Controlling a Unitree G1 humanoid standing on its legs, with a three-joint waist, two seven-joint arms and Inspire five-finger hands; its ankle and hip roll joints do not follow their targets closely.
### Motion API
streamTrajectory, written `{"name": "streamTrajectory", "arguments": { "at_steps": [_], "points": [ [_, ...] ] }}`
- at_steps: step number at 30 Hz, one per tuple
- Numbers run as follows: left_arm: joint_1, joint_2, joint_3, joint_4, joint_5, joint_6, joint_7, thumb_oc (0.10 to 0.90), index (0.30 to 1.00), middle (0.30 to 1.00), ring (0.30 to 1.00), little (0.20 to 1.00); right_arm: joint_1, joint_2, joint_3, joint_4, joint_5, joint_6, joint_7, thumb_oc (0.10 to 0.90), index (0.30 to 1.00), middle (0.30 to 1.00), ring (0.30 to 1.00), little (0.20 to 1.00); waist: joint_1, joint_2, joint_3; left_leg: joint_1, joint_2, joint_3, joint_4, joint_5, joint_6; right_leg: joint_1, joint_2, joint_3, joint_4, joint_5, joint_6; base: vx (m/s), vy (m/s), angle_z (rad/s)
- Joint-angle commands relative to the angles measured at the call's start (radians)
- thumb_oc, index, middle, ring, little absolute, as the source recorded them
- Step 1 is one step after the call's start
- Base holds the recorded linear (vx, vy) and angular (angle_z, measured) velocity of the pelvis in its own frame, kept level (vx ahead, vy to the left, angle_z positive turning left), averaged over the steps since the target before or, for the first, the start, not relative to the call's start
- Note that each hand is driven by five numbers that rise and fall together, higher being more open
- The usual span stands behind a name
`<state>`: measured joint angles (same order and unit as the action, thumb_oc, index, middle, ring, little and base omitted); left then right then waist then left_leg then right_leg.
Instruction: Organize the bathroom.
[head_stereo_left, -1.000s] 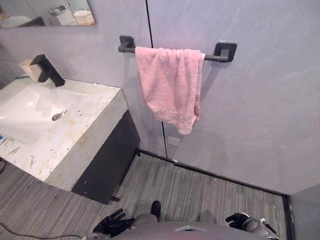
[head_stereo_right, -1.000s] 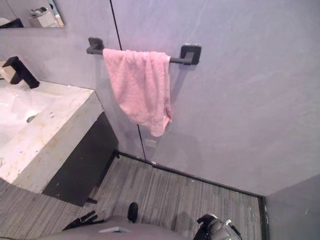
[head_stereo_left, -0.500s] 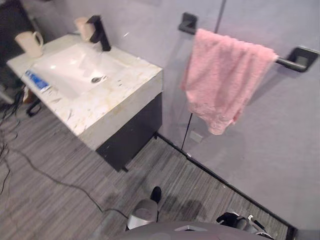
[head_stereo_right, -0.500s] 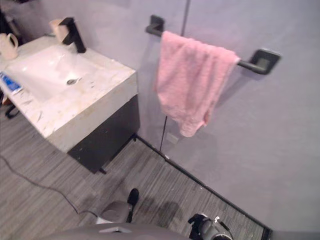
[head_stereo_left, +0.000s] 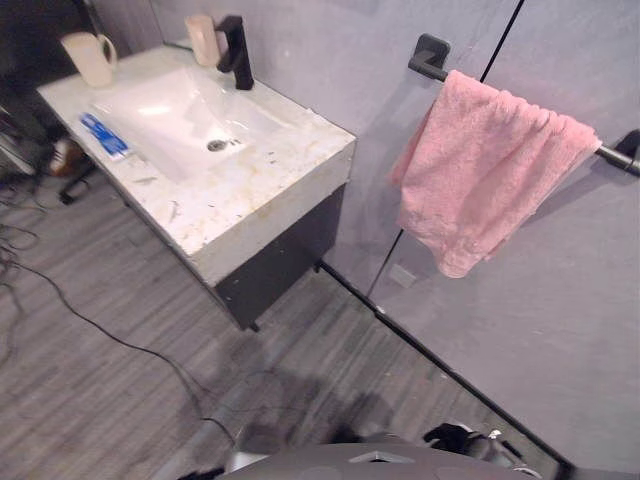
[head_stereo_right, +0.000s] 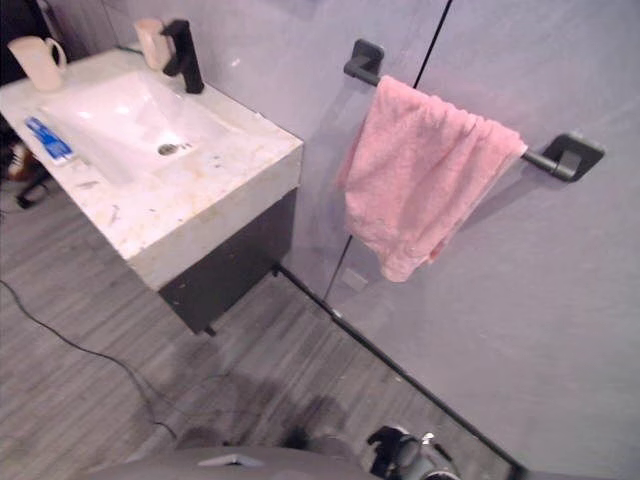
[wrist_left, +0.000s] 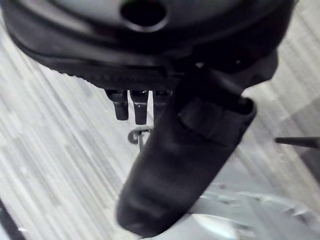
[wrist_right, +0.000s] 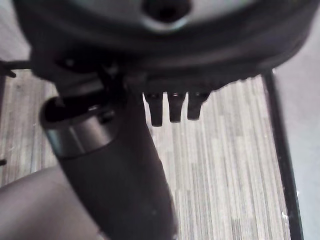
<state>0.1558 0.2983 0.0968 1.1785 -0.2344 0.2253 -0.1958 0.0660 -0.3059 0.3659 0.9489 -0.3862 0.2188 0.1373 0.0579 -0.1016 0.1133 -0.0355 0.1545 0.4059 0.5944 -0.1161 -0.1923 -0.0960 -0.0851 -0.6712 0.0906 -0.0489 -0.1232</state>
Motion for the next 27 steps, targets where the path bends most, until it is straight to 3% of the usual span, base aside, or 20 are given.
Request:
{"name": "streamTrajectory", "arguments": {
  "at_steps": [1, 2, 3, 5, 6, 7, 9, 11, 14, 15, 17, 18, 19, 20, 21, 22, 24, 25, 27],
  "points": [
    [-0.021, -0.016, -0.001, -0.160, -0.065, -0.037, -0.008, 0.800, 0.900, 0.900, 0.900, 0.900, -0.052, -0.044, -0.013, -0.024, 0.006, 0.029, -0.017, 0.800, 0.900, 0.900, 0.900, 0.900, 0.035, 0.092, -0.065, 0.289, -0.019, 0.052, -0.235, 0.100, 0.006, 0.037, -0.035, -0.074, 0.064, -0.071, 0.120, -0.35, 0.237, 0.90],
    [-0.038, 0.002, -0.026, -0.175, -0.070, -0.024, -0.009, 0.800, 0.900, 0.900, 0.900, 0.900, -0.058, -0.044, -0.011, -0.030, 0.053, 0.053, -0.039, 0.800, 0.900, 0.900, 0.900, 0.900, 0.017, 0.107, -0.064, 0.308, -0.035, 0.108, -0.350, 0.055, 0.057, -0.024, -0.097, -0.122, 0.123, -0.039, 0.154, -0.35, 0.237, 0.90],
    [-0.038, 0.002, -0.026, -0.175, -0.070, -0.024, -0.009, 0.800, 0.900, 0.900, 0.900, 0.900, -0.058, -0.044, -0.011, -0.030, 0.053, 0.053, -0.039, 0.800, 0.900, 0.900, 0.900, 0.900, 0.017, 0.107, -0.064, 0.308, -0.035, 0.108, -0.350, 0.055, 0.057, -0.024, -0.097, -0.122, 0.123, -0.039, 0.154, -0.35, 0.229, 1.29],
    [-0.042, 0.019, -0.034, -0.178, -0.078, -0.022, -0.004, 0.800, 0.900, 0.900, 0.900, 0.900, -0.071, -0.036, -0.003, -0.018, 0.085, 0.054, -0.059, 0.800, 0.900, 0.900, 0.900, 0.900, 0.017, 0.100, -0.050, 0.297, -0.067, 0.089, -0.450, -0.040, 0.119, -0.082, -0.168, -0.102, 0.149, 0.035, 0.219, -0.18, 0.124, 2.03],
    [-0.042, 0.019, -0.034, -0.178, -0.078, -0.022, -0.004, 0.800, 0.900, 0.900, 0.900, 0.900, -0.071, -0.036, -0.003, -0.018, 0.085, 0.054, -0.059, 0.800, 0.900, 0.900, 0.900, 0.900, 0.017, 0.100, -0.050, 0.297, -0.067, 0.089, -0.450, -0.040, 0.119, -0.082, -0.168, -0.102, 0.149, 0.035, 0.219, -0.17, 0.112, 1.85],
    [-0.039, 0.025, -0.040, -0.169, -0.073, -0.023, 0.001, 0.800, 0.900, 0.900, 0.900, 0.900, -0.076, -0.029, -0.003, -0.008, 0.099, 0.046, -0.073, 0.800, 0.900, 0.900, 0.900, 0.900, 0.015, 0.094, -0.039, 0.293, -0.083, 0.093, -0.483, -0.095, 0.149, -0.102, -0.202, -0.091, 0.154, 0.070, 0.247, -0.13, 0.078, 1.03],
    [-0.038, 0.027, -0.040, -0.166, -0.074, -0.022, 0.003, 0.800, 0.900, 0.900, 0.900, 0.900, -0.078, -0.028, -0.003, -0.005, 0.100, 0.044, -0.076, 0.800, 0.900, 0.900, 0.900, 0.900, 0.015, 0.093, -0.037, 0.292, -0.086, 0.094, -0.488, -0.101, 0.154, -0.105, -0.207, -0.089, 0.155, 0.075, 0.250, -0.14, 0.076, 0.69],
    [-0.019, 0.039, -0.044, -0.149, -0.074, -0.034, -0.001, 0.800, 0.900, 0.900, 0.900, 0.900, -0.072, -0.017, -0.007, -0.029, 0.105, 0.048, -0.088, 0.800, 0.900, 0.900, 0.900, 0.900, 0.005, 0.082, -0.010, 0.255, -0.098, 0.086, -0.504, -0.127, 0.189, -0.130, -0.242, -0.029, 0.166, 0.105, 0.290, -0.25, 0.091, 0.06],
    [-0.017, 0.040, -0.050, -0.149, -0.079, -0.038, -0.004, 0.800, 0.900, 0.900, 0.900, 0.900, -0.064, -0.012, -0.013, -0.033, 0.111, 0.050, -0.095, 0.800, 0.900, 0.900, 0.900, 0.900, -0.001, 0.081, 0.001, 0.235, -0.101, 0.068, -0.509, -0.116, 0.193, -0.132, -0.237, 0.018, 0.163, 0.112, 0.306, -0.14, 0.038, 0.07],
    [-0.016, 0.040, -0.062, -0.156, -0.082, -0.038, -0.005, 0.800, 0.900, 0.900, 0.900, 0.900, -0.048, -0.007, -0.029, -0.039, 0.111, 0.051, -0.101, 0.800, 0.900, 0.900, 0.900, 0.900, -0.013, 0.078, 0.018, 0.209, -0.107, 0.033, -0.517, -0.099, 0.196, -0.128, -0.224, 0.100, 0.140, 0.124, 0.328, -0.08, 0.021, 0.15],
    [-0.016, 0.040, -0.062, -0.156, -0.082, -0.038, -0.005, 0.800, 0.900, 0.900, 0.900, 0.900, -0.048, -0.007, -0.029, -0.039, 0.111, 0.051, -0.101, 0.800, 0.900, 0.900, 0.900, 0.900, -0.013, 0.078, 0.018, 0.209, -0.107, 0.033, -0.517, -0.099, 0.196, -0.128, -0.224, 0.100, 0.140, 0.124, 0.328, -0.10, 0.012, 0.23],
    [-0.019, 0.040, -0.069, -0.162, -0.075, -0.039, -0.007, 0.800, 0.900, 0.900, 0.900, 0.900, -0.029, -0.003, -0.042, -0.042, 0.104, 0.045, -0.102, 0.800, 0.900, 0.900, 0.900, 0.900, -0.028, 0.065, 0.042, 0.164, -0.133, -0.024, -0.512, -0.074, 0.209, -0.132, -0.213, 0.215, 0.104, 0.170, 0.340, -0.12, 0.002, 0.31],
    [-0.019, 0.040, -0.069, -0.162, -0.075, -0.039, -0.007, 0.800, 0.900, 0.900, 0.900, 0.900, -0.029, -0.003, -0.042, -0.042, 0.104, 0.045, -0.102, 0.800, 0.900, 0.900, 0.900, 0.900, -0.028, 0.065, 0.042, 0.164, -0.133, -0.024, -0.512, -0.074, 0.209, -0.132, -0.213, 0.215, 0.104, 0.170, 0.340, -0.17, -0.015, 0.81],
    [-0.041, 0.038, -0.100, -0.144, -0.042, -0.064, -0.016, 0.800, 0.900, 0.900, 0.900, 0.900, 0.007, 0.005, -0.057, -0.019, 0.142, 0.018, -0.126, 0.800, 0.900, 0.900, 0.900, 0.900, -0.079, 0.081, 0.068, 0.126, -0.164, -0.205, -0.522, -0.052, 0.224, -0.106, -0.137, 0.562, 0.060, 0.142, 0.334, -0.05, -0.017, 0.49],
    [-0.041, 0.038, -0.100, -0.144, -0.042, -0.064, -0.016, 0.800, 0.900, 0.900, 0.900, 0.900, 0.007, 0.005, -0.057, -0.019, 0.142, 0.018, -0.126, 0.800, 0.900, 0.900, 0.900, 0.900, -0.079, 0.081, 0.068, 0.126, -0.164, -0.205, -0.522, -0.052, 0.224, -0.106, -0.137, 0.562, 0.060, 0.142, 0.334, -0.05, 0.008, 0.95],
    [-0.053, 0.039, -0.125, -0.142, -0.064, -0.059, -0.011, 0.800, 0.900, 0.900, 0.900, 0.900, 0.034, 0.011, -0.061, -0.008, 0.150, 0.012, -0.133, 0.800, 0.900, 0.900, 0.900, 0.900, -0.107, 0.092, 0.074, 0.111, -0.175, -0.303, -0.528, -0.035, 0.225, -0.084, -0.094, 0.678, 0.062, 0.120, 0.325, 0.00, 0.025, 0.45],
    [-0.058, 0.040, -0.133, -0.151, -0.058, -0.044, 0.000, 0.800, 0.900, 0.900, 0.900, 0.900, 0.046, 0.017, -0.060, 0.003, 0.127, -0.002, -0.122, 0.800, 0.900, 0.900, 0.900, 0.900, -0.110, 0.096, 0.080, 0.102, -0.167, -0.322, -0.527, -0.022, 0.211, -0.057, -0.091, 0.672, 0.049, 0.095, 0.320, -0.01, 0.002, 3.13],
    [-0.055, 0.041, -0.122, -0.157, -0.104, -0.048, 0.015, 0.800, 0.900, 0.900, 0.900, 0.900, 0.059, 0.021, -0.037, -0.004, 0.098, -0.001, -0.112, 0.800, 0.900, 0.900, 0.900, 0.900, -0.100, 0.093, 0.093, 0.087, -0.147, -0.315, -0.517, -0.006, 0.186, -0.018, -0.086, 0.633, 0.016, 0.077, 0.306, -0.02, -0.028, 3.72],
    [-0.052, 0.037, -0.096, -0.168, -0.104, -0.056, 0.003, 0.800, 0.900, 0.900, 0.900, 0.900, 0.069, 0.020, -0.030, -0.022, 0.115, -0.001, -0.130, 0.800, 0.900, 0.900, 0.900, 0.900, -0.092, 0.092, 0.105, 0.078, -0.135, -0.321, -0.519, 0.006, 0.171, 0.028, -0.072, 0.622, -0.022, 0.060, 0.291, -0.05, -0.070, 1.15]
  ]
}}
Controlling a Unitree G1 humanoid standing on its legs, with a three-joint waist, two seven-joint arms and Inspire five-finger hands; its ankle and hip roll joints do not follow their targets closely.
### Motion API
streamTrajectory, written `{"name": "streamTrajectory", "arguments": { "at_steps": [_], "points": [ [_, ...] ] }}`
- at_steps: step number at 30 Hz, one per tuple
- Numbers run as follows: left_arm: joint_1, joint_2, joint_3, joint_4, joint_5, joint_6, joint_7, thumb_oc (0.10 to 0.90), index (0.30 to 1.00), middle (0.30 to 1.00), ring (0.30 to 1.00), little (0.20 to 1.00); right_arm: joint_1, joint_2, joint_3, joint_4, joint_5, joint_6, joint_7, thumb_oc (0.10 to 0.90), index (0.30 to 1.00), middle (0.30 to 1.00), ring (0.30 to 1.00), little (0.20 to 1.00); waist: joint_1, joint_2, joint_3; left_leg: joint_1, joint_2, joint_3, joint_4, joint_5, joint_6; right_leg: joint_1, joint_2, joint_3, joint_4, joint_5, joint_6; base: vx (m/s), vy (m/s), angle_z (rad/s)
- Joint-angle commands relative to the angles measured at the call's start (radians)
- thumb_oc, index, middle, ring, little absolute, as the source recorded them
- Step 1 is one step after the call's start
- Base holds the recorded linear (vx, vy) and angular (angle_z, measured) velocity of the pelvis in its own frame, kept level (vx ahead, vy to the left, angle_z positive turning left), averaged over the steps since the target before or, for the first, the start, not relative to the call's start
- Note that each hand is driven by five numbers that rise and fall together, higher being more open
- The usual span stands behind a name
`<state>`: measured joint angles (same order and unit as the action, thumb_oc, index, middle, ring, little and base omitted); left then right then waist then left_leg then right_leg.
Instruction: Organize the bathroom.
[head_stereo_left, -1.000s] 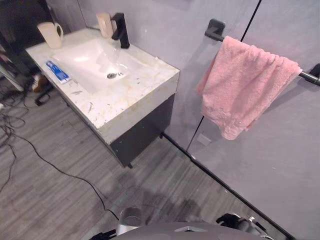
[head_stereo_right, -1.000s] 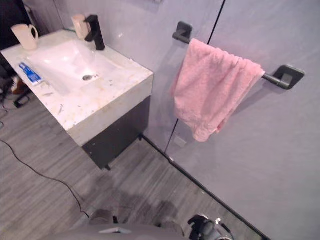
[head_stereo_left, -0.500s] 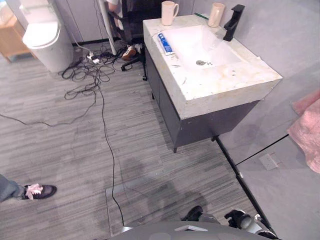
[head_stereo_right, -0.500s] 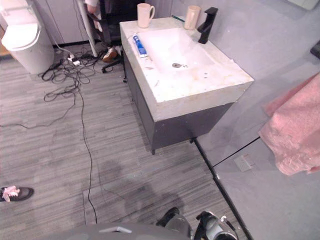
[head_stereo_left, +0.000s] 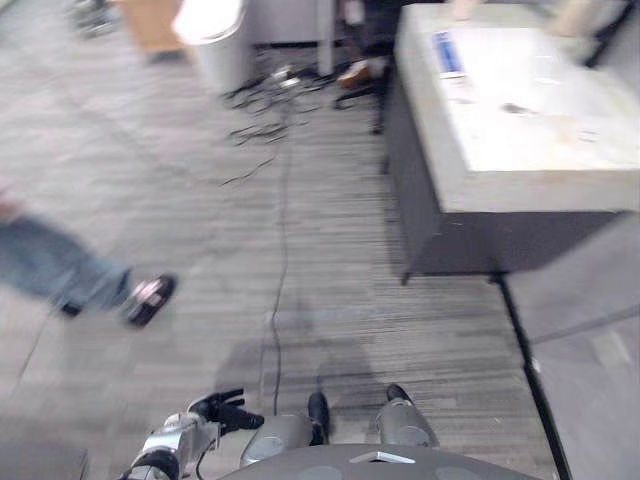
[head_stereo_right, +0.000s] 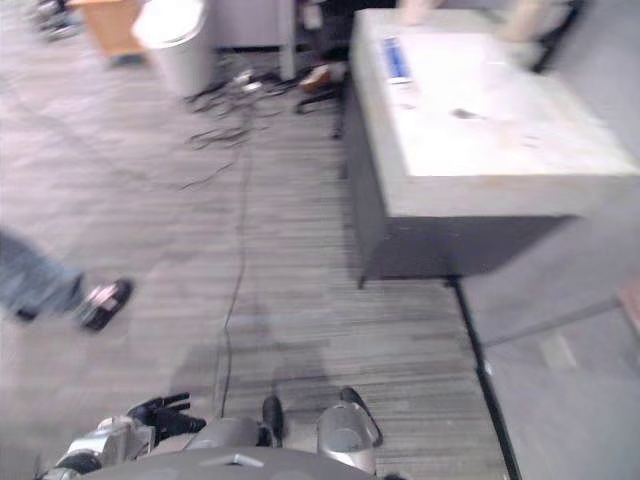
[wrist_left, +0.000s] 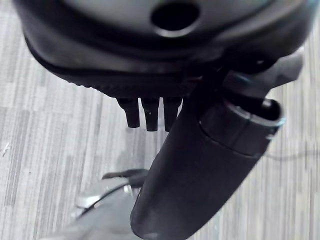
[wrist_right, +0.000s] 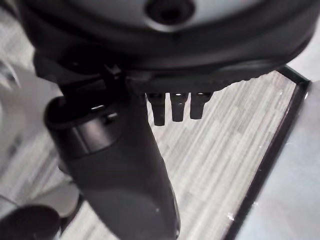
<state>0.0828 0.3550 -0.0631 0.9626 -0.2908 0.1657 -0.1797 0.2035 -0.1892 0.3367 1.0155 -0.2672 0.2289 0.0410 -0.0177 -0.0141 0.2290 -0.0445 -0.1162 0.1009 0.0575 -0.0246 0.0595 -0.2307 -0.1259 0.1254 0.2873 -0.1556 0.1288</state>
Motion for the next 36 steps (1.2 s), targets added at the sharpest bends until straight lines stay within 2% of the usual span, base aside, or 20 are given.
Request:
{"name": "streamTrajectory", "arguments": {
  "at_steps": [1, 7, 10, 12, 13, 15, 17, 18, 19, 21, 23, 24, 25, 26, 27, 30, 31, 32, 34, 36],
  "points": [
    [0.024, -0.027, 0.070, 0.031, -0.047, 0.009, -0.027, 0.800, 0.900, 0.900, 0.900, 0.900, -0.071, -0.101, 0.008, -0.112, 0.015, 0.003, -0.051, 0.800, 0.900, 0.900, 0.900, 0.900, -0.009, 0.006, -0.007, 0.077, 0.147, -0.023, 0.008, -0.071, -0.092, 0.169, -0.027, -0.184, -0.229, 0.161, 0.032, -0.10, -0.056, 0.43],
    [0.014, -0.055, 0.048, 0.023, -0.029, 0.007, -0.042, 0.800, 0.900, 0.900, 0.900, 0.900, -0.105, -0.132, 0.000, -0.152, 0.064, -0.003, -0.080, 0.800, 0.900, 0.900, 0.900, 0.900, -0.005, 0.012, 0.011, 0.046, 0.182, 0.010, 0.005, -0.040, -0.118, 0.172, -0.015, -0.217, -0.239, 0.143, 0.003, -0.09, -0.012, -0.32],
    [0.012, -0.073, 0.037, 0.025, -0.020, 0.003, -0.019, 0.800, 0.900, 0.900, 0.900, 0.900, -0.123, -0.140, -0.008, -0.159, 0.079, -0.004, -0.070, 0.800, 0.900, 0.900, 0.900, 0.900, -0.016, 0.012, 0.010, 0.041, 0.181, 0.033, 0.060, -0.060, -0.119, 0.166, -0.014, -0.214, -0.223, 0.137, -0.008, 0.00, -0.009, -0.07],
    [0.028, -0.079, 0.037, 0.007, -0.033, 0.002, -0.012, 0.800, 0.900, 0.900, 0.900, 0.900, -0.114, -0.144, -0.006, -0.182, 0.079, 0.010, -0.070, 0.800, 0.900, 0.900, 0.900, 0.900, -0.015, -0.001, 0.013, 0.018, 0.176, -0.014, 0.167, -0.072, -0.126, 0.168, -0.016, -0.193, -0.207, 0.134, -0.023, 0.03, 0.016, 0.18],
    [0.042, -0.083, 0.041, -0.005, -0.029, 0.002, -0.009, 0.800, 0.900, 0.900, 0.900, 0.900, -0.109, -0.148, -0.004, -0.199, 0.081, 0.017, -0.068, 0.800, 0.900, 0.900, 0.900, 0.900, -0.009, -0.007, 0.019, 0.000, 0.171, -0.069, 0.237, -0.062, -0.130, 0.174, -0.013, -0.172, -0.196, 0.130, -0.033, 0.06, 0.081, 0.01],
    [0.076, -0.090, 0.048, -0.022, -0.049, -0.005, 0.011, 0.800, 0.900, 0.900, 0.900, 0.900, -0.105, -0.154, 0.006, -0.219, 0.064, 0.031, -0.061, 0.800, 0.900, 0.900, 0.900, 0.900, 0.006, -0.015, 0.023, -0.032, 0.172, -0.180, 0.295, -0.010, -0.132, 0.173, -0.003, -0.115, -0.160, 0.118, -0.048, 0.08, 0.192, -0.25],
    [0.088, -0.093, 0.055, -0.029, -0.060, -0.007, 0.016, 0.800, 0.900, 0.900, 0.900, 0.900, -0.102, -0.156, 0.008, -0.235, 0.067, 0.034, -0.063, 0.800, 0.900, 0.900, 0.900, 0.900, 0.007, -0.012, 0.027, -0.013, 0.204, -0.185, 0.245, -0.006, -0.130, 0.168, 0.002, -0.087, -0.134, 0.104, -0.049, 0.02, 0.252, -0.58],
    [0.087, -0.086, 0.047, -0.024, -0.067, -0.010, 0.012, 0.800, 0.900, 0.900, 0.900, 0.900, -0.099, -0.159, 0.005, -0.245, 0.057, 0.034, -0.061, 0.800, 0.900, 0.900, 0.900, 0.900, -0.004, -0.004, 0.024, 0.010, 0.248, -0.163, 0.174, 0.005, -0.134, 0.157, -0.001, -0.090, -0.116, 0.093, -0.046, 0.00, 0.304, -0.79],
    [0.080, -0.083, 0.037, -0.010, -0.063, -0.017, 0.006, 0.800, 0.900, 0.900, 0.900, 0.900, -0.095, -0.158, 0.000, -0.247, 0.050, 0.036, -0.060, 0.800, 0.900, 0.900, 0.900, 0.900, -0.010, 0.000, 0.028, 0.019, 0.270, -0.154, 0.139, 0.016, -0.136, 0.145, -0.010, -0.091, -0.093, 0.086, -0.039, -0.08, 0.466, -0.70],
    [0.046, -0.080, 0.024, -0.022, -0.090, -0.004, 0.009, 0.800, 0.900, 0.900, 0.900, 0.900, -0.121, -0.174, -0.002, -0.235, 0.037, 0.020, -0.054, 0.800, 0.900, 0.900, 0.900, 0.900, -0.018, 0.008, 0.046, 0.019, 0.246, -0.136, 0.112, -0.036, -0.126, 0.112, -0.067, -0.061, -0.075, 0.100, -0.007, -0.16, 0.458, -0.36],
    [0.029, -0.084, 0.019, -0.023, -0.105, 0.008, 0.015, 0.800, 0.900, 0.900, 0.900, 0.900, -0.132, -0.182, -0.004, -0.241, 0.018, 0.026, -0.048, 0.800, 0.900, 0.900, 0.900, 0.900, -0.021, 0.014, 0.051, 0.017, 0.225, -0.100, 0.102, -0.057, -0.120, 0.093, -0.116, -0.070, -0.087, 0.129, 0.024, -0.13, 0.325, -0.06],
    [0.026, -0.083, 0.017, -0.020, -0.106, 0.009, 0.016, 0.800, 0.900, 0.900, 0.900, 0.900, -0.137, -0.183, -0.004, -0.239, 0.019, 0.026, -0.047, 0.800, 0.900, 0.900, 0.900, 0.900, -0.019, 0.015, 0.053, 0.014, 0.216, -0.107, 0.101, -0.062, -0.118, 0.088, -0.126, -0.068, -0.088, 0.137, 0.032, -0.17, 0.471, 0.11],
    [0.015, -0.076, 0.008, -0.003, -0.129, 0.009, 0.036, 0.800, 0.900, 0.900, 0.900, 0.900, -0.176, -0.188, 0.009, -0.225, 0.006, 0.029, -0.036, 0.800, 0.900, 0.900, 0.900, 0.900, -0.002, 0.021, 0.069, 0.007, 0.173, -0.119, 0.085, -0.080, -0.110, 0.075, -0.179, -0.065, -0.110, 0.179, 0.069, -0.13, 0.357, 0.13],
    [0.015, -0.076, 0.008, -0.003, -0.129, 0.009, 0.036, 0.800, 0.900, 0.900, 0.900, 0.900, -0.176, -0.188, 0.009, -0.225, 0.006, 0.029, -0.036, 0.800, 0.900, 0.900, 0.900, 0.900, -0.002, 0.021, 0.069, 0.007, 0.173, -0.119, 0.085, -0.080, -0.110, 0.075, -0.179, -0.065, -0.110, 0.179, 0.069, -0.15, 0.479, 0.29],
    [0.026, -0.072, 0.024, 0.007, -0.158, 0.010, 0.060, 0.800, 0.900, 0.900, 0.900, 0.900, -0.188, -0.184, 0.019, -0.230, -0.015, 0.033, -0.024, 0.800, 0.900, 0.900, 0.900, 0.900, 0.013, 0.019, 0.074, 0.011, 0.157, -0.110, 0.089, -0.095, -0.103, 0.077, -0.203, -0.084, -0.125, 0.197, 0.078, -0.03, 0.181, -0.06],
    [0.035, -0.072, 0.035, 0.016, -0.159, 0.007, 0.065, 0.800, 0.900, 0.900, 0.900, 0.900, -0.190, -0.181, 0.027, -0.226, -0.028, 0.030, -0.022, 0.800, 0.900, 0.900, 0.900, 0.900, 0.021, 0.016, 0.073, 0.013, 0.149, -0.102, 0.096, -0.104, -0.099, 0.083, -0.213, -0.093, -0.132, 0.204, 0.082, 0.01, 0.143, -0.27],
    [0.082, -0.069, 0.064, 0.050, -0.129, -0.017, 0.050, 0.800, 0.900, 0.900, 0.900, 0.900, -0.180, -0.178, 0.026, -0.216, -0.052, 0.030, -0.026, 0.800, 0.900, 0.900, 0.900, 0.900, 0.049, 0.011, 0.067, 0.013, 0.124, -0.095, 0.118, -0.129, -0.087, 0.103, -0.245, -0.109, -0.143, 0.227, 0.079, 0.06, 0.186, -0.31],
    [0.082, -0.069, 0.064, 0.050, -0.129, -0.017, 0.050, 0.800, 0.900, 0.900, 0.900, 0.900, -0.180, -0.178, 0.026, -0.216, -0.052, 0.030, -0.026, 0.800, 0.900, 0.900, 0.900, 0.900, 0.049, 0.011, 0.067, 0.013, 0.124, -0.095, 0.118, -0.129, -0.087, 0.103, -0.245, -0.109, -0.143, 0.227, 0.079, 0.10, 0.184, -0.16],
    [0.120, -0.072, 0.077, 0.068, -0.109, -0.034, 0.042, 0.800, 0.900, 0.900, 0.900, 0.900, -0.168, -0.179, 0.019, -0.203, -0.069, 0.017, -0.026, 0.800, 0.900, 0.900, 0.900, 0.900, 0.073, 0.015, 0.065, 0.020, 0.121, -0.073, 0.133, -0.144, -0.083, 0.093, -0.269, -0.162, -0.087, 0.231, 0.067, 0.08, 0.075, -0.41],
    [0.161, -0.076, 0.100, 0.076, -0.094, -0.051, 0.046, 0.800, 0.900, 0.900, 0.900, 0.900, -0.173, -0.175, 0.021, -0.184, -0.079, 0.002, -0.014, 0.800, 0.900, 0.900, 0.900, 0.900, 0.085, 0.011, 0.064, 0.045, 0.123, -0.022, 0.147, -0.159, -0.078, 0.075, -0.257, -0.226, -0.061, 0.224, 0.067, 0.16, 0.000, -0.41]
  ]
}}
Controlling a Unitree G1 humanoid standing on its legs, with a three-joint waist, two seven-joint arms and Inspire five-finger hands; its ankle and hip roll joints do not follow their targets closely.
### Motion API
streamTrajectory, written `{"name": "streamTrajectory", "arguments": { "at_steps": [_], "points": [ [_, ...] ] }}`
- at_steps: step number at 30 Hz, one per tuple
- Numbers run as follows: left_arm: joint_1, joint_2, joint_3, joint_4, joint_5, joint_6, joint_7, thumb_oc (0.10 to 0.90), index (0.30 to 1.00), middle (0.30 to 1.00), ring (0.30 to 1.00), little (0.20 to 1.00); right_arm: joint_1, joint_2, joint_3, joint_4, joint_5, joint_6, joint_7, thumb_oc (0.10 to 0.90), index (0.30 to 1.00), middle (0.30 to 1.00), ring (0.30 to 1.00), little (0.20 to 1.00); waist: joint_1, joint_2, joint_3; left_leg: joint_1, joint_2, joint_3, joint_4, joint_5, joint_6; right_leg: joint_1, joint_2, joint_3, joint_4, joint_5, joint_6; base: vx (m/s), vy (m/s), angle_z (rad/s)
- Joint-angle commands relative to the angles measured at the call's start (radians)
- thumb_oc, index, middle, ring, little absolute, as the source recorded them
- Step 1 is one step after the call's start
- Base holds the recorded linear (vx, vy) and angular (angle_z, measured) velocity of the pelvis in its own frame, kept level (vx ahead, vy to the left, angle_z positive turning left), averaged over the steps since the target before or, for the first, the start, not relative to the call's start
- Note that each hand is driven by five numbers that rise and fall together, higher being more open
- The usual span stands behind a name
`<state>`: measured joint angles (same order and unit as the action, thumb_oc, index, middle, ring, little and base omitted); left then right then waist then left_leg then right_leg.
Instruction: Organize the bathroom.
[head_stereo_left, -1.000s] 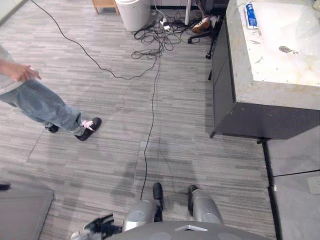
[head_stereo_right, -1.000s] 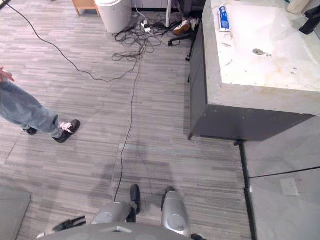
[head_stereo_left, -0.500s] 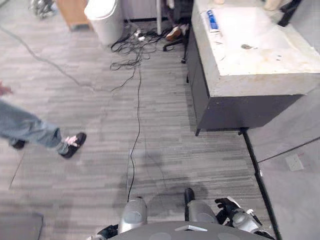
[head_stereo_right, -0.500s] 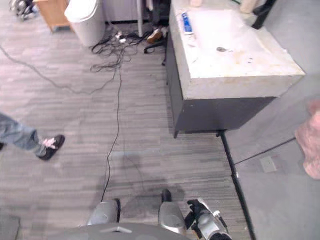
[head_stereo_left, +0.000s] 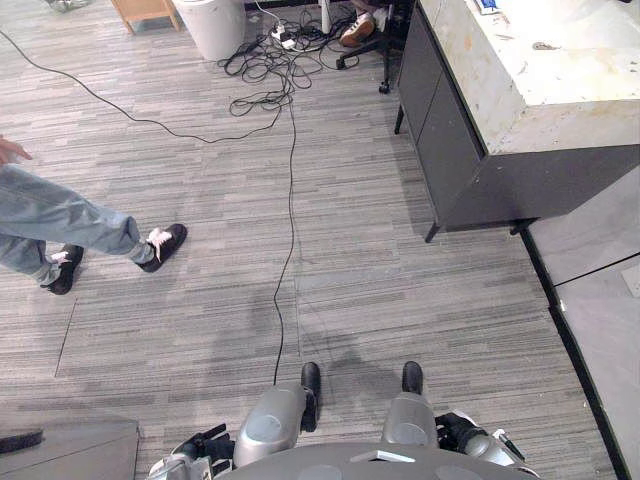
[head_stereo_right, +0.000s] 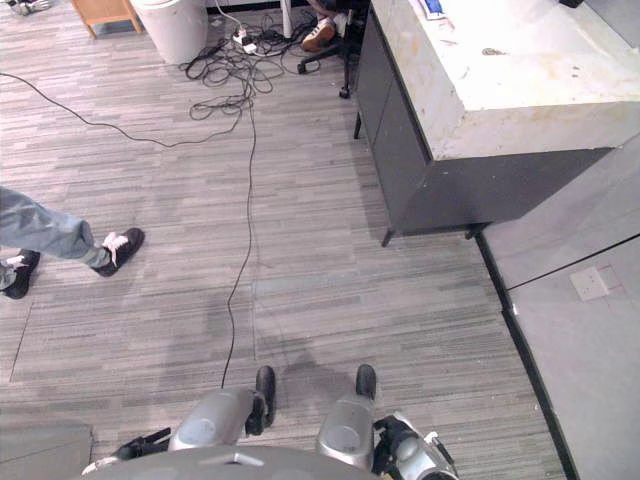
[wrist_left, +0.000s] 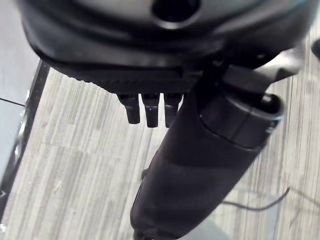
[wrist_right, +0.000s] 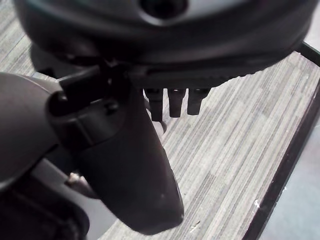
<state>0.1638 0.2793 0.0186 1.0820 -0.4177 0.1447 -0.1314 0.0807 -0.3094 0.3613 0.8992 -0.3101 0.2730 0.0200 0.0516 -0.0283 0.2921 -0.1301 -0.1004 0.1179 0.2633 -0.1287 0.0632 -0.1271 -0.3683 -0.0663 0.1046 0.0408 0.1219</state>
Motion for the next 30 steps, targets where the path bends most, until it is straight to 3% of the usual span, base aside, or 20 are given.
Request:
{"name": "streamTrajectory", "arguments": {
  "at_steps": [1, 3, 7, 14, 15, 16, 17, 18, 19, 20, 21, 22, 23, 24, 25, 26, 27, 28, 29, 30],
  "points": [
    [0.088, 0.002, 0.021, -0.036, 0.029, -0.042, -0.004, 0.800, 0.900, 0.900, 0.900, 0.900, -0.055, -0.048, -0.001, -0.059, -0.038, -0.050, 0.008, 0.800, 0.900, 0.900, 0.900, 0.900, 0.011, 0.015, -0.002, 0.140, 0.107, -0.020, -0.065, -0.058, -0.083, -0.036, 0.015, -0.036, 0.082, 0.032, 0.084, 0.16, -0.074, -0.36],
    [0.073, 0.018, 0.003, -0.025, 0.064, -0.062, -0.007, 0.800, 0.900, 0.900, 0.900, 0.900, -0.063, -0.037, 0.007, -0.047, -0.019, -0.057, 0.009, 0.800, 0.900, 0.900, 0.900, 0.900, -0.005, -0.013, -0.002, 0.140, 0.098, -0.032, -0.053, -0.086, -0.084, -0.067, 0.084, -0.017, 0.003, 0.052, 0.091, 0.17, -0.188, -0.74],
    [-0.018, 0.054, -0.018, -0.074, 0.028, -0.026, -0.014, 0.800, 0.900, 0.900, 0.900, 0.900, -0.069, -0.052, 0.004, -0.063, 0.025, -0.057, 0.007, 0.800, 0.900, 0.900, 0.900, 0.900, -0.034, -0.009, 0.018, 0.113, 0.133, -0.037, -0.052, -0.059, -0.107, -0.052, 0.141, 0.007, 0.008, 0.013, 0.058, 0.11, -0.180, 0.24],
    [-0.039, 0.045, -0.039, -0.169, 0.026, 0.001, -0.028, 0.800, 0.900, 0.900, 0.900, 0.900, -0.025, -0.044, -0.017, -0.079, 0.043, -0.054, -0.024, 0.800, 0.900, 0.900, 0.900, 0.900, -0.058, -0.009, 0.017, 0.119, 0.169, -0.056, -0.010, -0.051, -0.124, -0.040, 0.175, -0.005, 0.033, -0.015, 0.014, 0.14, -0.096, 0.16],
    [-0.027, 0.032, -0.039, -0.182, 0.027, -0.001, -0.023, 0.800, 0.900, 0.900, 0.900, 0.900, -0.015, -0.038, -0.021, -0.084, 0.060, -0.042, -0.033, 0.800, 0.900, 0.900, 0.900, 0.900, -0.061, -0.011, 0.005, 0.127, 0.180, -0.066, 0.035, -0.024, -0.134, -0.029, 0.190, -0.006, 0.036, -0.026, -0.006, 0.26, -0.119, 0.05],
    [-0.006, 0.016, -0.033, -0.192, 0.030, -0.009, -0.014, 0.800, 0.900, 0.900, 0.900, 0.900, -0.002, -0.036, -0.029, -0.090, 0.080, -0.033, -0.043, 0.800, 0.900, 0.900, 0.900, 0.900, -0.066, -0.015, -0.010, 0.095, 0.192, -0.090, 0.232, 0.061, -0.157, -0.010, 0.224, -0.007, 0.044, -0.052, -0.052, 0.26, -0.119, 0.05],
    [-0.006, 0.016, -0.033, -0.192, 0.030, -0.009, -0.014, 0.800, 0.900, 0.900, 0.900, 0.900, -0.002, -0.036, -0.029, -0.090, 0.080, -0.033, -0.043, 0.800, 0.900, 0.900, 0.900, 0.900, -0.066, -0.015, -0.010, 0.095, 0.192, -0.090, 0.232, 0.061, -0.157, -0.010, 0.224, -0.007, 0.044, -0.052, -0.052, 0.20, -0.120, 0.23],
    [-0.005, 0.009, -0.034, -0.195, 0.029, -0.009, 0.002, 0.800, 0.900, 0.900, 0.900, 0.900, 0.003, -0.036, -0.030, -0.084, 0.098, -0.035, -0.048, 0.800, 0.900, 0.900, 0.900, 0.900, -0.065, -0.025, -0.017, 0.040, 0.185, -0.114, 0.360, 0.121, -0.161, 0.002, 0.236, -0.006, 0.048, -0.063, -0.077, 0.16, -0.102, 0.42],
    [-0.009, 0.004, -0.034, -0.190, 0.022, -0.006, 0.027, 0.800, 0.900, 0.900, 0.900, 0.900, -0.001, -0.037, -0.034, -0.057, 0.129, -0.052, -0.062, 0.800, 0.900, 0.900, 0.900, 0.900, -0.059, -0.035, -0.014, -0.068, 0.167, -0.149, 0.537, 0.149, -0.141, 0.021, 0.254, 0.006, 0.058, -0.080, -0.107, 0.16, -0.102, 0.42],
    [-0.009, 0.004, -0.034, -0.190, 0.022, -0.006, 0.027, 0.800, 0.900, 0.900, 0.900, 0.900, -0.001, -0.037, -0.034, -0.057, 0.129, -0.052, -0.062, 0.800, 0.900, 0.900, 0.900, 0.900, -0.059, -0.035, -0.014, -0.068, 0.167, -0.149, 0.537, 0.149, -0.141, 0.021, 0.254, 0.006, 0.058, -0.080, -0.107, 0.20, -0.036, 0.11],
    [-0.014, 0.001, -0.033, -0.181, 0.014, 0.000, 0.045, 0.800, 0.900, 0.900, 0.900, 0.900, -0.012, -0.038, -0.037, -0.038, 0.146, -0.058, -0.062, 0.800, 0.900, 0.900, 0.900, 0.900, -0.053, -0.034, -0.012, -0.120, 0.162, -0.152, 0.533, 0.145, -0.116, 0.044, 0.272, 0.029, 0.067, -0.099, -0.119, 0.24, 0.087, -0.07],
    [-0.022, 0.004, -0.035, -0.159, 0.020, 0.002, 0.049, 0.800, 0.900, 0.900, 0.900, 0.900, -0.025, -0.037, -0.042, -0.018, 0.166, -0.064, -0.067, 0.800, 0.900, 0.900, 0.900, 0.900, -0.051, -0.024, -0.012, -0.119, 0.182, -0.127, 0.424, 0.146, -0.106, 0.063, 0.290, 0.042, 0.079, -0.126, -0.119, 0.33, 0.157, -0.17],
    [-0.028, 0.007, -0.038, -0.139, 0.028, -0.004, 0.045, 0.800, 0.900, 0.900, 0.900, 0.900, -0.032, -0.036, -0.046, -0.005, 0.177, -0.069, -0.071, 0.800, 0.900, 0.900, 0.900, 0.900, -0.050, -0.015, -0.010, -0.094, 0.200, -0.102, 0.318, 0.147, -0.104, 0.077, 0.299, 0.044, 0.089, -0.146, -0.114, 0.23, 0.140, -0.04],
    [-0.028, 0.007, -0.038, -0.139, 0.028, -0.004, 0.045, 0.800, 0.900, 0.900, 0.900, 0.900, -0.032, -0.036, -0.046, -0.005, 0.177, -0.069, -0.071, 0.800, 0.900, 0.900, 0.900, 0.900, -0.050, -0.015, -0.010, -0.094, 0.200, -0.102, 0.318, 0.147, -0.104, 0.077, 0.299, 0.044, 0.089, -0.146, -0.114, 0.36, 0.307, -0.29],
    [-0.035, 0.010, -0.037, -0.090, 0.043, -0.028, 0.033, 0.800, 0.900, 0.900, 0.900, 0.900, -0.040, -0.037, -0.054, 0.029, 0.191, -0.100, -0.078, 0.800, 0.900, 0.900, 0.900, 0.900, -0.035, 0.024, -0.004, -0.055, 0.211, -0.100, -0.020, 0.190, -0.120, 0.112, 0.325, 0.044, 0.100, -0.184, -0.099, 0.27, 0.236, -0.20],
    [-0.035, 0.010, -0.037, -0.090, 0.043, -0.028, 0.033, 0.800, 0.900, 0.900, 0.900, 0.900, -0.040, -0.037, -0.054, 0.029, 0.191, -0.100, -0.078, 0.800, 0.900, 0.900, 0.900, 0.900, -0.035, 0.024, -0.004, -0.055, 0.211, -0.100, -0.020, 0.190, -0.120, 0.112, 0.325, 0.044, 0.100, -0.184, -0.099, 0.47, 0.431, -0.39],
    [-0.034, 0.014, -0.035, -0.076, 0.046, -0.025, 0.030, 0.800, 0.900, 0.900, 0.900, 0.900, -0.037, -0.032, -0.055, 0.045, 0.195, -0.123, -0.097, 0.800, 0.900, 0.900, 0.900, 0.900, -0.015, 0.040, 0.000, -0.048, 0.197, -0.151, -0.165, 0.219, -0.131, 0.139, 0.327, 0.057, 0.098, -0.194, -0.086, 0.21, 0.194, -0.19],
    [-0.034, 0.014, -0.035, -0.076, 0.046, -0.025, 0.030, 0.800, 0.900, 0.900, 0.900, 0.900, -0.037, -0.032, -0.055, 0.045, 0.195, -0.123, -0.097, 0.800, 0.900, 0.900, 0.900, 0.900, -0.015, 0.040, 0.000, -0.048, 0.197, -0.151, -0.165, 0.219, -0.131, 0.139, 0.327, 0.057, 0.098, -0.194, -0.086, 0.38, 0.417, -0.31],
    [-0.028, 0.005, -0.027, -0.058, 0.077, -0.028, 0.022, 0.800, 0.900, 0.900, 0.900, 0.900, -0.026, -0.029, -0.060, 0.037, 0.183, -0.130, -0.116, 0.800, 0.900, 0.900, 0.900, 0.900, -0.002, 0.039, 0.001, -0.094, 0.143, -0.169, -0.115, 0.201, -0.120, 0.168, 0.300, 0.083, 0.086, -0.188, -0.071, 0.17, 0.222, -0.11],
    [-0.028, 0.005, -0.027, -0.058, 0.077, -0.028, 0.022, 0.800, 0.900, 0.900, 0.900, 0.900, -0.026, -0.029, -0.060, 0.037, 0.183, -0.130, -0.116, 0.800, 0.900, 0.900, 0.900, 0.900, -0.002, 0.039, 0.001, -0.094, 0.143, -0.169, -0.115, 0.201, -0.120, 0.168, 0.300, 0.083, 0.086, -0.188, -0.071, 0.33, 0.462, -0.68]
  ]
}}
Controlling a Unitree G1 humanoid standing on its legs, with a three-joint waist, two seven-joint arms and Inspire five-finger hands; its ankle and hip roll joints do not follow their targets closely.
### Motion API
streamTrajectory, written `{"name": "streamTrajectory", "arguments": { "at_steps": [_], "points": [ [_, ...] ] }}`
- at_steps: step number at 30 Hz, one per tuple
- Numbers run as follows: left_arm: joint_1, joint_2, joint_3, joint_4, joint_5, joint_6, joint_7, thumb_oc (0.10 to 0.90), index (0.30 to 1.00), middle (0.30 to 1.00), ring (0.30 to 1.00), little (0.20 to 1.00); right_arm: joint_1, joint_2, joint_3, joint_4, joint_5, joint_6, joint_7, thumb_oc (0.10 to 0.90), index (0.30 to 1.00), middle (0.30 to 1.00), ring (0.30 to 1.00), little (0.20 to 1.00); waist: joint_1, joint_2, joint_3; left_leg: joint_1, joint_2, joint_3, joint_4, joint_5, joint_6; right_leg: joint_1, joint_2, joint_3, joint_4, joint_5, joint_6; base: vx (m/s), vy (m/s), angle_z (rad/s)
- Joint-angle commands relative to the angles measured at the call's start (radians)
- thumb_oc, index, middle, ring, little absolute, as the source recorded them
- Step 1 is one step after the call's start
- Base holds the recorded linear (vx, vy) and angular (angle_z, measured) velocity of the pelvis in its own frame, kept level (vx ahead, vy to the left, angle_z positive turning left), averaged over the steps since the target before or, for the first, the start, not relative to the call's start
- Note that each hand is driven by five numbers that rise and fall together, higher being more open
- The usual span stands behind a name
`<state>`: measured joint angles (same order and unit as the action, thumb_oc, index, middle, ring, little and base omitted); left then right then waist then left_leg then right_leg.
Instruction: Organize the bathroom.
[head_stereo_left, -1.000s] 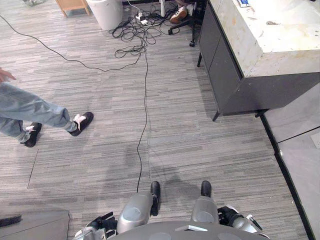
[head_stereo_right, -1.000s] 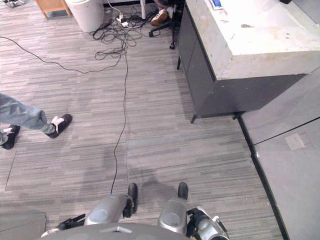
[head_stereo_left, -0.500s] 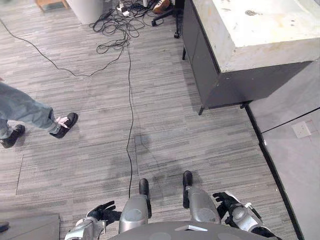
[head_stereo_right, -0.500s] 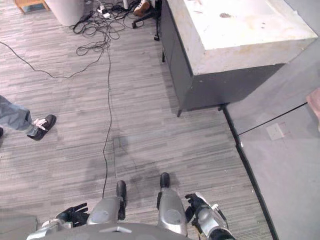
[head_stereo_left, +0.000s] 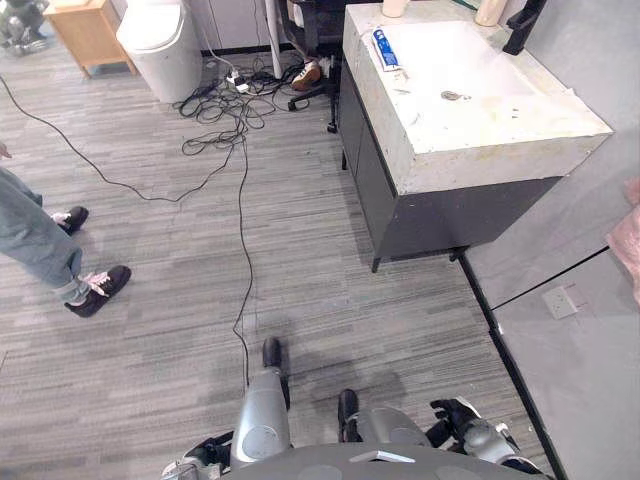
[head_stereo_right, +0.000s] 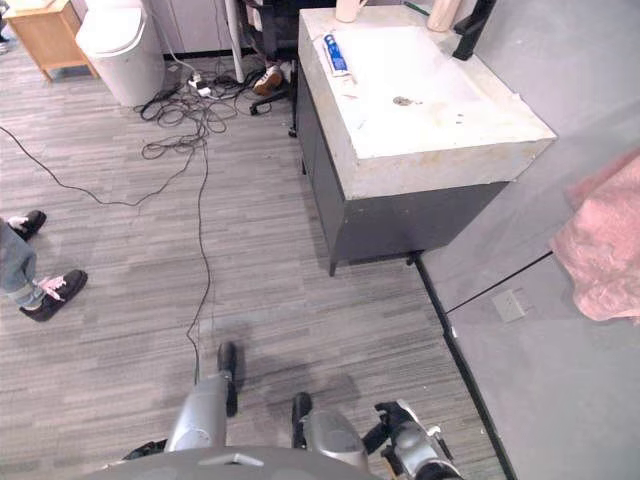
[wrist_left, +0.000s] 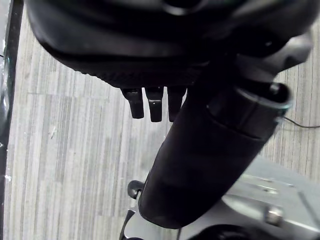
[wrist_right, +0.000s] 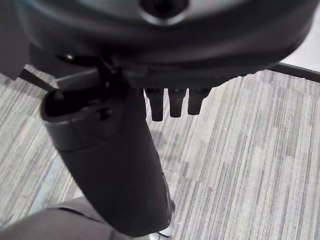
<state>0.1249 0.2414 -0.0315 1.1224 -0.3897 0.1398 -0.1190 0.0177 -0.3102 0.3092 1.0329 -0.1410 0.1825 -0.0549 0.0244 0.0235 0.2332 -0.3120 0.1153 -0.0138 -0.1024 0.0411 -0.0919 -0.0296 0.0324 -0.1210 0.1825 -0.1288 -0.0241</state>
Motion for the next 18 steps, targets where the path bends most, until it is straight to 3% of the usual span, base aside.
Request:
{"name": "streamTrajectory", "arguments": {
  "at_steps": [1, 2, 3, 7, 10, 12, 14, 16, 18],
  "points": [
    [0.021, 0.042, 0.023, -0.123, 0.028, 0.011, 0.029, 0.800, 0.900, 0.900, 0.900, 0.900, 0.032, -0.024, 0.007, -0.106, -0.015, -0.024, -0.041, 0.800, 0.900, 0.900, 0.900, 0.900, 0.026, -0.022, 0.044, 0.114, -0.112, -0.015, 0.296, -0.035, 0.054, 0.078, -0.135, 0.144, 0.014, -0.027, 0.093, 0.30, 0.523, -0.72],
    [0.015, 0.045, 0.024, -0.120, 0.009, 0.022, 0.046, 0.800, 0.900, 0.900, 0.900, 0.900, 0.025, -0.031, 0.009, -0.113, -0.037, -0.035, -0.032, 0.800, 0.900, 0.900, 0.900, 0.900, 0.042, -0.020, 0.043, 0.116, -0.155, -0.052, 0.318, -0.054, 0.064, 0.067, -0.187, 0.139, 0.032, -0.011, 0.126, 0.34, 0.677, -0.91],
    [0.017, 0.052, 0.033, -0.112, -0.010, 0.013, 0.044, 0.800, 0.900, 0.900, 0.900, 0.900, 0.020, -0.036, 0.007, -0.125, -0.059, -0.037, -0.024, 0.800, 0.900, 0.900, 0.900, 0.900, 0.049, -0.019, 0.048, 0.117, -0.170, -0.048, 0.333, -0.067, 0.080, 0.058, -0.221, 0.138, 0.035, 0.003, 0.140, 0.22, 0.527, -0.79],
    [0.051, 0.062, 0.053, -0.087, -0.006, -0.022, 0.033, 0.800, 0.900, 0.900, 0.900, 0.900, 0.026, -0.051, -0.004, -0.139, -0.093, -0.037, -0.017, 0.800, 0.900, 0.900, 0.900, 0.900, 0.062, -0.002, 0.041, 0.142, -0.193, -0.043, 0.326, -0.088, 0.109, 0.036, -0.281, 0.120, 0.067, 0.032, 0.150, 0.13, 0.311, -0.88],
    [0.081, 0.068, 0.077, -0.078, -0.005, -0.030, 0.031, 0.800, 0.900, 0.900, 0.900, 0.900, 0.027, -0.053, -0.011, -0.132, -0.126, -0.042, -0.008, 0.800, 0.900, 0.900, 0.900, 0.900, 0.089, 0.006, 0.025, 0.172, -0.200, 0.002, 0.298, -0.099, 0.125, 0.032, -0.351, 0.046, 0.104, 0.100, 0.141, 0.11, 0.194, -0.56],
    [0.102, 0.068, 0.090, -0.074, 0.012, -0.039, 0.026, 0.800, 0.900, 0.900, 0.900, 0.900, 0.019, -0.053, -0.005, -0.132, -0.137, -0.035, -0.003, 0.800, 0.900, 0.900, 0.900, 0.900, 0.100, 0.010, 0.020, 0.197, -0.195, 0.040, 0.283, -0.105, 0.131, 0.010, -0.349, -0.005, 0.126, 0.094, 0.135, 0.11, 0.147, -0.43],
    [0.101, 0.071, 0.090, -0.066, 0.014, -0.051, 0.024, 0.800, 0.900, 0.900, 0.900, 0.900, -0.001, -0.054, -0.001, -0.128, -0.143, -0.036, 0.003, 0.800, 0.900, 0.900, 0.900, 0.900, 0.089, 0.012, 0.021, 0.225, -0.184, 0.090, 0.256, -0.112, 0.129, -0.041, -0.282, -0.050, 0.090, 0.067, 0.139, 0.06, 0.049, -0.78],
    [0.099, 0.080, 0.084, -0.103, 0.008, -0.034, 0.037, 0.800, 0.900, 0.900, 0.900, 0.900, -0.011, -0.056, -0.001, -0.138, -0.141, -0.034, 0.012, 0.800, 0.900, 0.900, 0.900, 0.900, 0.075, -0.005, 0.035, 0.253, -0.191, 0.136, 0.245, -0.145, 0.127, -0.121, -0.242, -0.102, 0.042, 0.100, 0.160, 0.05, -0.061, -0.82],
    [0.100, 0.094, 0.085, -0.171, -0.009, 0.012, 0.059, 0.800, 0.900, 0.900, 0.900, 0.900, -0.012, -0.056, 0.005, -0.156, -0.144, -0.019, 0.024, 0.800, 0.900, 0.900, 0.900, 0.900, 0.076, -0.020, 0.051, 0.282, -0.189, 0.193, 0.257, -0.183, 0.129, -0.167, -0.261, -0.170, 0.040, 0.137, 0.178, 0.09, -0.107, -0.63]
  ]
}}
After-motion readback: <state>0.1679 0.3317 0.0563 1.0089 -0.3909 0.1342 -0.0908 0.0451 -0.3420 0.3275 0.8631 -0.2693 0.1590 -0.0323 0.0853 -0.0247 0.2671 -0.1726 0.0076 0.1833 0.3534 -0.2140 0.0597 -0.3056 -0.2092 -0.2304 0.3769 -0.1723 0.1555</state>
